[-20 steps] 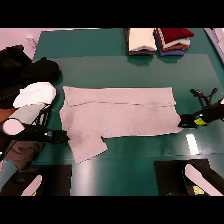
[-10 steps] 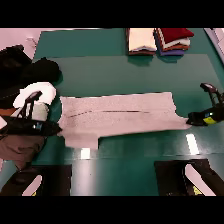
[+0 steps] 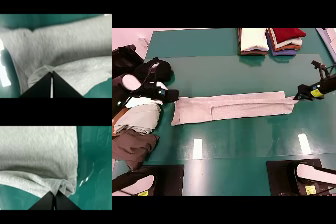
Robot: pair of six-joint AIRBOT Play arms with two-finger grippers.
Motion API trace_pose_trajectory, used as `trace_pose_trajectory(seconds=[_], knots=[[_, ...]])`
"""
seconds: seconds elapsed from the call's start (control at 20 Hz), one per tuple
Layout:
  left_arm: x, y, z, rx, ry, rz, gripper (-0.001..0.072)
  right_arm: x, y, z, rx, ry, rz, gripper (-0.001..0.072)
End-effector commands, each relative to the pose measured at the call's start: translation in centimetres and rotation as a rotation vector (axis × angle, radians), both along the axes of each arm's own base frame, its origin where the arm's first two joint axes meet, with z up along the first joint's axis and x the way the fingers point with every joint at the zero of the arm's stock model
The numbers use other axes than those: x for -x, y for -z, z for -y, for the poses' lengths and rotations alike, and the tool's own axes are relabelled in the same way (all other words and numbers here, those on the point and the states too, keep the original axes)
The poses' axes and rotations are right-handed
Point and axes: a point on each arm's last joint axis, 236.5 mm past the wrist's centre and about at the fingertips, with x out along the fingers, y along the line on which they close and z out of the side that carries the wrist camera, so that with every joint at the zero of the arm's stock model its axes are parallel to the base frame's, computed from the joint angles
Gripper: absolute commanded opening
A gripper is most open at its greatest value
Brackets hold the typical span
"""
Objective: Fold the shirts.
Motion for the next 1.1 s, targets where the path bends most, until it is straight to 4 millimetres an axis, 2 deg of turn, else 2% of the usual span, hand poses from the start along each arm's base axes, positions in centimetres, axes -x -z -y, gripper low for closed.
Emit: trace_pose_trajectory(seconds=[0.0,0.05,0.1,0.15,0.2,0.25,0.35,0.4,0.45,0.5,0.55,0.6,0.7,0.8,0.9,1.0,1.05], knots=[[-3.9,1.3,0.1,0.004,-0.023,0.030,0.0025,-2.5,1.6,0.3,-0.039,0.015,-0.025,0.0013],[-4.1,1.5,0.1,0.006,-0.026,0.029,0.0026,-2.8,2.0,0.4,-0.039,0.017,-0.028,0.0017],[-4.1,1.6,0.2,0.008,-0.028,0.027,0.0087,-3.1,2.4,0.5,-0.041,0.019,-0.028,0.0151],[-4.2,1.5,0.2,0.015,-0.039,0.024,0.0382,-3.5,2.4,0.5,-0.045,0.017,-0.019,0.0328],[-4.2,1.2,0.2,0.024,-0.054,0.017,0.0503,-4.0,2.1,0.4,-0.063,0.011,0.002,0.0384],[-4.0,0.9,0.4,0.024,-0.043,0.010,0.0478,-4.3,1.7,0.4,-0.084,0.007,0.027,0.0385],[-3.5,0.2,0.7,0.027,-0.020,-0.016,0.0478,-4.2,1.4,0.9,-0.116,0.007,0.045,0.0387],[-3.2,0.0,0.9,0.036,-0.014,-0.031,0.0478,-3.5,1.9,1.6,-0.125,0.024,0.025,0.0481],[-2.8,0.0,1.2,0.049,-0.010,-0.045,0.0477,-2.7,2.6,2.1,-0.135,0.037,0.006,0.0541],[-2.7,0.0,1.5,0.062,-0.010,-0.053,0.0466,-1.8,3.7,2.5,-0.147,0.050,-0.015,0.0552],[-2.7,-0.2,1.9,0.083,-0.013,-0.054,0.0227,-1.1,4.7,2.8,-0.159,0.053,-0.039,0.0552],[-3.0,-0.6,2.6,0.109,-0.010,-0.039,0.0037,-0.3,6.0,2.7,-0.178,0.053,-0.072,0.0552],[-3.2,-1.0,4.1,0.124,0.005,-0.013,0.0024,0.4,8.2,1.6,-0.238,0.051,-0.110,0.0551],[-2.8,-0.9,6.3,0.124,0.051,-0.006,0.0024,-0.8,8.7,-0.3,-0.343,0.066,-0.086,0.0549],[-2.3,-0.6,8.6,0.135,0.072,-0.011,0.0024,-2.3,8.9,-1.4,-0.366,0.069,-0.066,0.0535],[-1.5,0.5,11.3,0.147,0.086,-0.043,0.0024,-3.3,8.8,-2.6,-0.360,0.034,-0.051,0.0414],[-1.0,1.3,12.6,0.146,0.108,-0.057,0.0024,-3.5,8.7,-3.4,-0.354,0.013,-0.046,0.0317]])
